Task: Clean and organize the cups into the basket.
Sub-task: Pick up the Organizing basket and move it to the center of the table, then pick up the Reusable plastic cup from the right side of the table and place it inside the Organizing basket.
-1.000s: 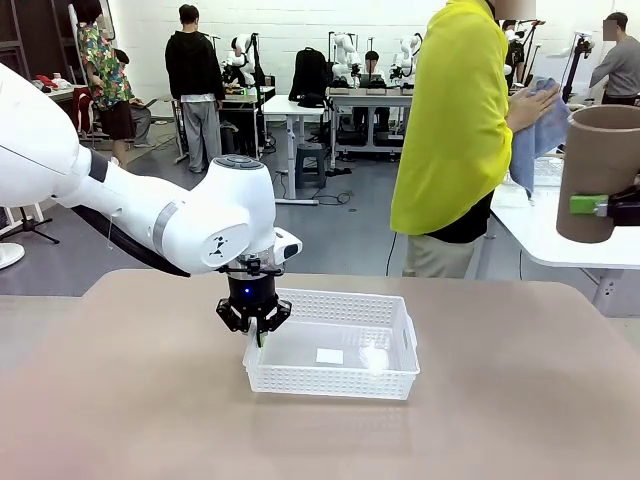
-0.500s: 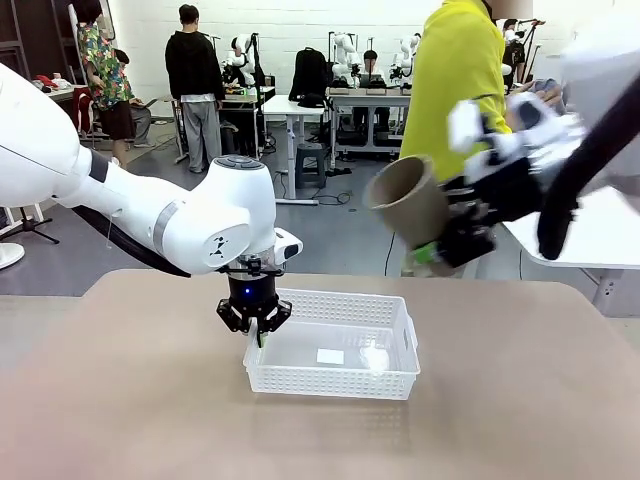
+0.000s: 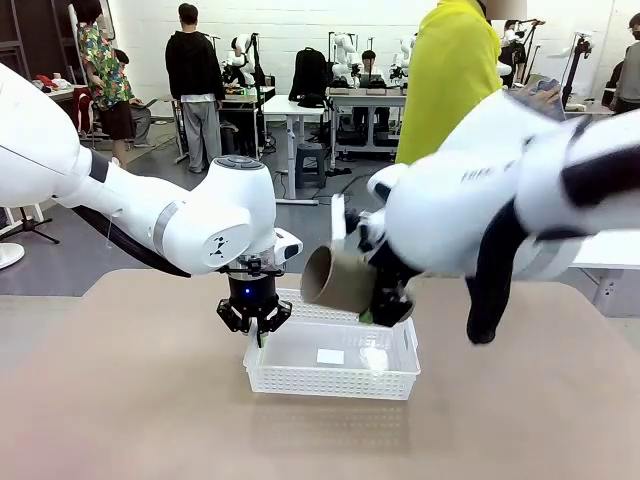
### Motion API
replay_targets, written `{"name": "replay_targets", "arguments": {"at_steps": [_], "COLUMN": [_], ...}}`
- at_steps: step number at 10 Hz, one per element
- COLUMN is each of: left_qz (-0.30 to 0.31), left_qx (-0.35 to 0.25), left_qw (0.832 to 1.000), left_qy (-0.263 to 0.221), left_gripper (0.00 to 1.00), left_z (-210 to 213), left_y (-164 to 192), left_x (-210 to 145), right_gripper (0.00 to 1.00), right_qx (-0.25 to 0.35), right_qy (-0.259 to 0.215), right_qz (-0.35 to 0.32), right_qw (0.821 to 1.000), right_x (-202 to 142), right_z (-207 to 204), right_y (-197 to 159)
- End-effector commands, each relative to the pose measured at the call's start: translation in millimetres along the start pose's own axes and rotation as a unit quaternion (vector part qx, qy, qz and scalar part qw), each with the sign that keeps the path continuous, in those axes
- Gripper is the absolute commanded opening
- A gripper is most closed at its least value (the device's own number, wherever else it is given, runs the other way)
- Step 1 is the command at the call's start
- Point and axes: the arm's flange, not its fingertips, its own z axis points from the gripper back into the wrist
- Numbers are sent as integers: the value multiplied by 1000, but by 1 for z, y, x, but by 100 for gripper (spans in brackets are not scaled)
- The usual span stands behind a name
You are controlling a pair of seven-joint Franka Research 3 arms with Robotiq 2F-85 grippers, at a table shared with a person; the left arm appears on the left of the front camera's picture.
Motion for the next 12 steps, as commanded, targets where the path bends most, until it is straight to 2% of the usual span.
{"name": "replay_targets", "arguments": {"at_steps": [1, 4, 5, 11, 12], "left_qz": [-1, -1, -1, -1, -1], "left_qx": [1, 1, 1, 1, 1], "left_qw": [1000, 1000, 1000, 1000, 1000], "left_qy": [1, 1, 1, 1, 1], "left_gripper": [0, 0, 0, 0, 0], "left_z": [1, 1, 1, 1, 1], "left_y": [-1, -1, -1, -1, -1], "left_x": [0, 0, 0, 0, 0], "right_gripper": [81, 81, 81, 81, 81], "right_qx": [-14, -13, -3, -1, -10], "right_qy": [46, 67, 55, 58, 37], "right_qz": [14, 12, 31, 37, 28], "right_qw": [999, 998, 998, 998, 999], "right_x": [8, -1, -2, -1, -10], "right_z": [-37, -57, -56, -61, -67], "right_y": [-1, -4, 8, 9, 6]}}
